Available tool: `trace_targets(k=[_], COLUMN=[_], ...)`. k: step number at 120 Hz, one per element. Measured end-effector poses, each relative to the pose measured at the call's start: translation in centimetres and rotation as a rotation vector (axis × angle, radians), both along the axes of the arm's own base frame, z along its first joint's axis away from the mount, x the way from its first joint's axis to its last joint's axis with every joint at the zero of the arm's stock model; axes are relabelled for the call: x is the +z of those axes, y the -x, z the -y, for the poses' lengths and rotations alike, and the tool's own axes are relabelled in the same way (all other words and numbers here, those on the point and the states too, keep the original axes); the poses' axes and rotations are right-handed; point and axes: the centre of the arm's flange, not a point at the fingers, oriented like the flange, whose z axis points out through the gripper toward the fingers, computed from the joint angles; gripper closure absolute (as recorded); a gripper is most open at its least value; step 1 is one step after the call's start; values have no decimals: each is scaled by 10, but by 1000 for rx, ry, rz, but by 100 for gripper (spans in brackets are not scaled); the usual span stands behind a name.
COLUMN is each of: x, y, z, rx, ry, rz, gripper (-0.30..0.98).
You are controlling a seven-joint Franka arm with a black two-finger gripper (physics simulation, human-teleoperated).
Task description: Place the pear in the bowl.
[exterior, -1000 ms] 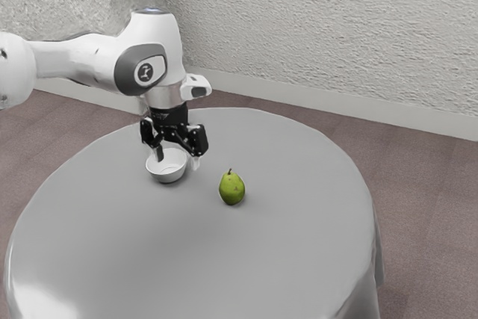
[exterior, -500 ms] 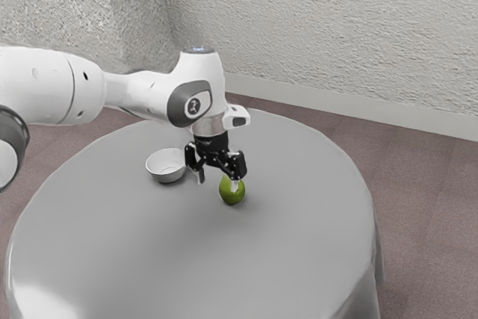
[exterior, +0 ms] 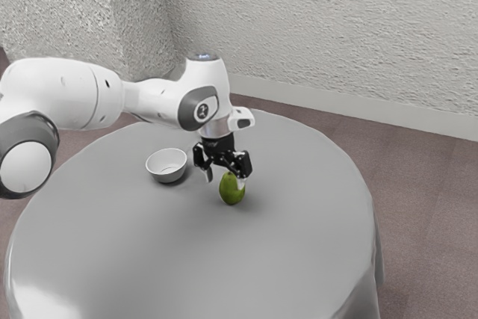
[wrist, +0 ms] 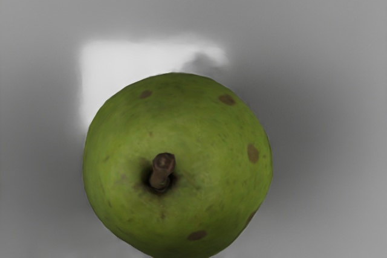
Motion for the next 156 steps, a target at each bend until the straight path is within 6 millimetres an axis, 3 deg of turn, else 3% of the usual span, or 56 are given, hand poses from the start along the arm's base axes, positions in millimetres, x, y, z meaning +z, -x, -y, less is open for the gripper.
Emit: trace_targets(k=[40, 95, 156], x=[-1, -30, -41], y=[-17, -13, -23], z=[-6, -5, -4], rx=[-17, -21, -36], ry=[-1, 16, 18], rz=[27, -18, -12], gripper=[0, 0, 0])
